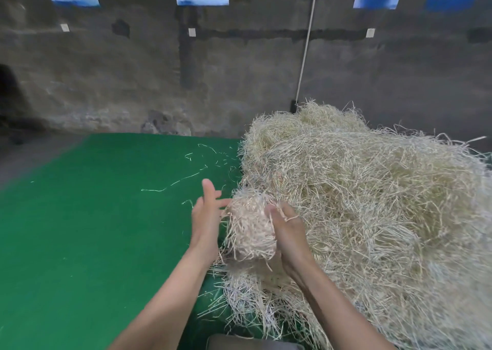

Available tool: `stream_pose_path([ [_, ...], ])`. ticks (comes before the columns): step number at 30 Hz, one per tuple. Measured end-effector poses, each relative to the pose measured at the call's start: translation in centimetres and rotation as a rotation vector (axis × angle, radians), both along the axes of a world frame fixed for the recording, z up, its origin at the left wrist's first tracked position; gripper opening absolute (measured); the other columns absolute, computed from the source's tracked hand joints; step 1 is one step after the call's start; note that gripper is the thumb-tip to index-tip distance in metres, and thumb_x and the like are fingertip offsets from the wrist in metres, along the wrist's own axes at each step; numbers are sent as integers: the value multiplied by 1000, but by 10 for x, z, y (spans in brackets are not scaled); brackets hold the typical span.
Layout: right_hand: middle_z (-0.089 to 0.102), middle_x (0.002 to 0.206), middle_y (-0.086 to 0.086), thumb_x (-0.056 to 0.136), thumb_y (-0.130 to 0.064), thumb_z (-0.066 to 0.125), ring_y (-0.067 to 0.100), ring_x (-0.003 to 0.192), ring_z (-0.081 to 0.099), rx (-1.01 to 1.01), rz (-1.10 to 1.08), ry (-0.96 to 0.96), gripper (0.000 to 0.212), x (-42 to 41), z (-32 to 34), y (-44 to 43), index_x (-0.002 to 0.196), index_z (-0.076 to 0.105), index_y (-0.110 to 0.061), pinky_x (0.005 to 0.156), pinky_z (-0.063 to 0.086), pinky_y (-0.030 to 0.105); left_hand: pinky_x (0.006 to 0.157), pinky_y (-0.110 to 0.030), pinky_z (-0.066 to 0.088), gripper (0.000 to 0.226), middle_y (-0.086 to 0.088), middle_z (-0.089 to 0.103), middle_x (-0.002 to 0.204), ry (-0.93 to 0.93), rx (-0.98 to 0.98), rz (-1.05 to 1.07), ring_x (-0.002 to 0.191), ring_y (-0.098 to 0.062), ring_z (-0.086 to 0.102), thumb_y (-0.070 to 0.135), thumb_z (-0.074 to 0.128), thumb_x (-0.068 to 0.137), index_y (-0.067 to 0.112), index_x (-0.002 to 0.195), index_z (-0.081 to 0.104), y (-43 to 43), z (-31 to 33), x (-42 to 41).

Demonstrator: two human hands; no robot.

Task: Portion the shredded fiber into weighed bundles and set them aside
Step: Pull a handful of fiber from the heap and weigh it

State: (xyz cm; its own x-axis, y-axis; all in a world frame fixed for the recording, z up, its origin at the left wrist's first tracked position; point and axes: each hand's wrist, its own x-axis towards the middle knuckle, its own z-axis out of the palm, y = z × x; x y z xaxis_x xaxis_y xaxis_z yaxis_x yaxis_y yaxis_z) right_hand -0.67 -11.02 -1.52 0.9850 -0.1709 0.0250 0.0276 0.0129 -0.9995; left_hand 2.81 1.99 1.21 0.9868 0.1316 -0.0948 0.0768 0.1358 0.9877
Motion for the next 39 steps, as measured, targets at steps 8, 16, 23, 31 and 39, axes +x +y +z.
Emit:
stream_pose_path([
  [8,68,109,1,90,-34,53,15,104,65,173,96,-16,30,-14,-11,-11,117,51,-23,85,54,36,90,-51,47,67,-13,59,128,274,-463,-346,114,-31,59,48,53,77,16,136,46,-17,-32,-50],
  [16,46,103,-9,82,-50,47,-18,94,38,-495,-125,-427,28,-59,-22,19,80,48,-22,79,34,1,57,-28,42,59,-2,50,65,63,-46,58,58,-13,45,46,54,89,-4,120,53,-26,-36,-48],
  [23,38,135,-33,95,-37,48,2,131,35,-240,61,-180,37,-44,-10,14,123,41,-61,110,34,43,52,-9,29,48,15,26,58,-72,281,-215,39,4,33,67,22,88,27,66,37,-21,-30,-54],
  [31,64,98,2,88,-54,50,9,72,55,-52,-170,-234,13,-21,-1,25,96,54,-45,63,49,25,78,-34,48,79,-6,59,105,76,-219,-24,88,-17,59,69,48,76,4,122,53,-28,-36,-34],
  [39,61,81,-7,95,-47,45,2,68,62,-295,-125,-292,11,-16,-18,16,87,48,-40,53,50,17,80,-46,55,49,-16,67,110,350,-684,-153,94,-28,68,51,47,92,10,114,63,-34,-46,-35],
])
